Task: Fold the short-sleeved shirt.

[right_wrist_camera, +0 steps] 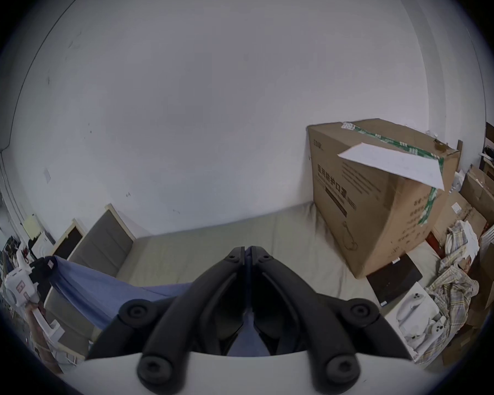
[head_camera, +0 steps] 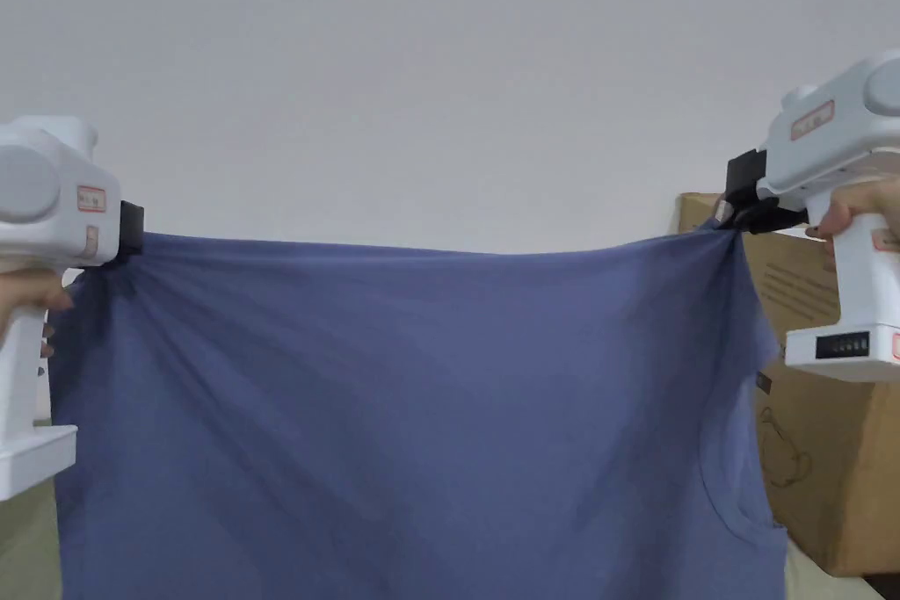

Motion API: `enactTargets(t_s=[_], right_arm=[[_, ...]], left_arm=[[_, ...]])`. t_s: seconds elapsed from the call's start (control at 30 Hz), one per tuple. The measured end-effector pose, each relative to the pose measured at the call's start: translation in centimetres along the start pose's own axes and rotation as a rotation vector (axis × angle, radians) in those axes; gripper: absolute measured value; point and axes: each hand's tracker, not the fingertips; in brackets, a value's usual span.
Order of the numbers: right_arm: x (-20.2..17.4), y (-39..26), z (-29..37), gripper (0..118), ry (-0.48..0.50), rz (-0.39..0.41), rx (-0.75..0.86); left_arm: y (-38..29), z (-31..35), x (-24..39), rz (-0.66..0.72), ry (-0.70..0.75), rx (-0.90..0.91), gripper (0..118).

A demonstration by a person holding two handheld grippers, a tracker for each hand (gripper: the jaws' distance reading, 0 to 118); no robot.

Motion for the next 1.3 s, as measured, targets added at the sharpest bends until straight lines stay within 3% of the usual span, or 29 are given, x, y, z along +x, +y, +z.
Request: enactTargets(t_s=[0.37,0.67,0.77,0.93,1.07,1.23,1.3], right_arm=[[-5.3,8.1,-4.3,3,0.042,-0.061,0.105],[-6.8,7.3,-4.4,3,0.023,-0.01,0.133],[-7.2,5.2,-6.1,3,-0.015,0.045,0.092],[-5.1,0.1,-12.9,3,-0.059,0.01,-0.038],[-3.0,-6.7,-20.1,3,-0.14,0.054,-0.139],[1.2,-16.5,-27.6,3,-0.105,-0.012,-0.323],[2.6,-20.7,-29.0,3,-0.131,-0.019,-0.389]], left_arm=[[7.6,-7.6,-2.0,0.028,0.08,0.12,2],[6.3,-7.9,-1.5,-0.025,0.074,0.166,2],[3.6,-9.8,-1.0,-0.069,0.096,0.127,2],[-3.9,-15.4,-0.2,-0.054,0.071,-0.054,2],[-12.4,-21.7,1.4,-0.104,0.095,-0.197,2],[-23.0,-25.7,2.1,0.039,0.067,-0.382,2],[-26.6,-25.8,2.2,0.027,0.036,-0.446,2]])
